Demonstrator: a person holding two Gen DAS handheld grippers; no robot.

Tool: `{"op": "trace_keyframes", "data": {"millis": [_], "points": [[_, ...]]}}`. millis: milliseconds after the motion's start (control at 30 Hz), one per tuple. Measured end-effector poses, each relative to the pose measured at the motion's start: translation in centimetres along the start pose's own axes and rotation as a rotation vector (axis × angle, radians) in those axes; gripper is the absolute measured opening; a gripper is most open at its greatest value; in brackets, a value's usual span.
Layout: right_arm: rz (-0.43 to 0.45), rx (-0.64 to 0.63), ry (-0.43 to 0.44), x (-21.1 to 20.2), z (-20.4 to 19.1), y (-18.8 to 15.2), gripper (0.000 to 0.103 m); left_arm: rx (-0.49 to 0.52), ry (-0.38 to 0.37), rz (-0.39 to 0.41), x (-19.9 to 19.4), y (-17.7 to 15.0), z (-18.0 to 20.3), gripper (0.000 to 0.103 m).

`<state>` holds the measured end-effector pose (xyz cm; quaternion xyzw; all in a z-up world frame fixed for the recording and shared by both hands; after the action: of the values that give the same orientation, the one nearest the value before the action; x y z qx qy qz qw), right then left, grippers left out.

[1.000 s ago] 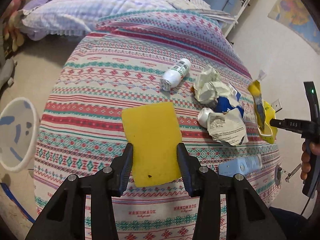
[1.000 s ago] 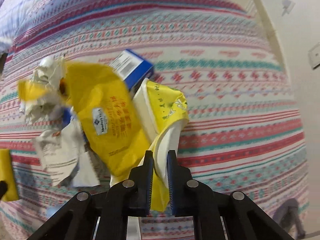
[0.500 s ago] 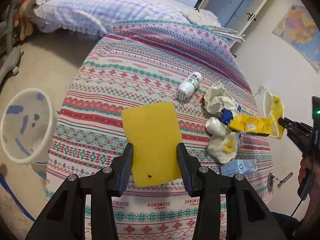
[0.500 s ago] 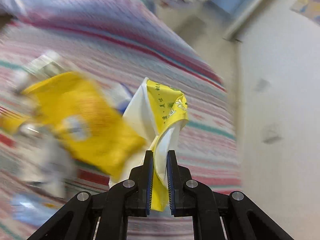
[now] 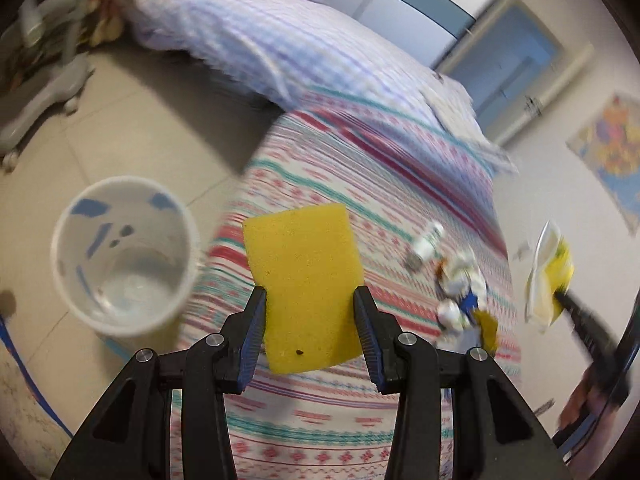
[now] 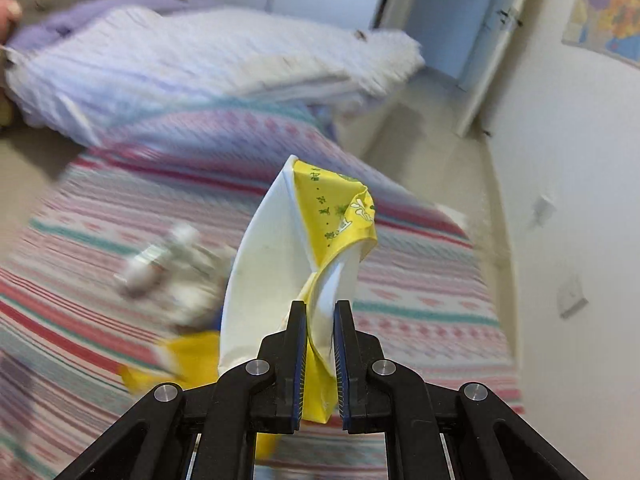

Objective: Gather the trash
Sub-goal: 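Carry the sponge and yellow wrapper in both grippers over the white bin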

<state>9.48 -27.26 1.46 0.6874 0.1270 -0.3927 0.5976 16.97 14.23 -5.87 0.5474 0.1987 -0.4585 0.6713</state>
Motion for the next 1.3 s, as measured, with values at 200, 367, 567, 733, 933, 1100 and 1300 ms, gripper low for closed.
{"op": "trace_keyframes", "data": {"millis": [200,367,567,733,933,1100,1300], "points": [[-0.027,-0.095,0.17,0.2,-8.7,-1.4,0.011,-0.214,0.069,0.024,-2.4,1.0,-10.9,0.046],[-0.096,-0.189,0.288,1.7,-16.2,-4.3,0.011,-0.354,0.079,-0.058,0.0,-0.2,-16.4,0.046],[-0.175,-0.253,0.438,2.9,-25.7,-7.8,0.011,-0.389,0.098,-0.102,2.2,-0.4,-18.0,0.046],[-0.247,-0.243,0.532,4.1,-32.6,-9.6,0.011,-0.396,0.089,-0.096,2.3,-0.2,-18.6,0.047],[-0.299,-0.278,0.594,5.3,-38.8,-10.6,0.012,-0.378,0.18,-0.138,2.7,-0.5,-20.1,0.048],[-0.331,-0.298,0.61,6.7,-42.0,-11.5,0.012,-0.4,0.19,-0.139,2.6,-0.9,-20.9,0.048],[-0.363,-0.367,0.624,7.9,-44.4,-13.4,0.012,-0.383,0.239,-0.132,2.2,-0.8,-21.1,0.048]]}}
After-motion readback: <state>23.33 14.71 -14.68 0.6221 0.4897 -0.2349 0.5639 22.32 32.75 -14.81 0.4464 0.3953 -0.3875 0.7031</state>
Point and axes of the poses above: each gripper's, at about its wrist camera, not at the fingertips, and x roughly the way its jaws point, z to its right, y to its top, the point moved 3 cm from there along x, roughly the way its jaws point, and after that the axes turned 14 degrees about x, right-handed, at the moved point
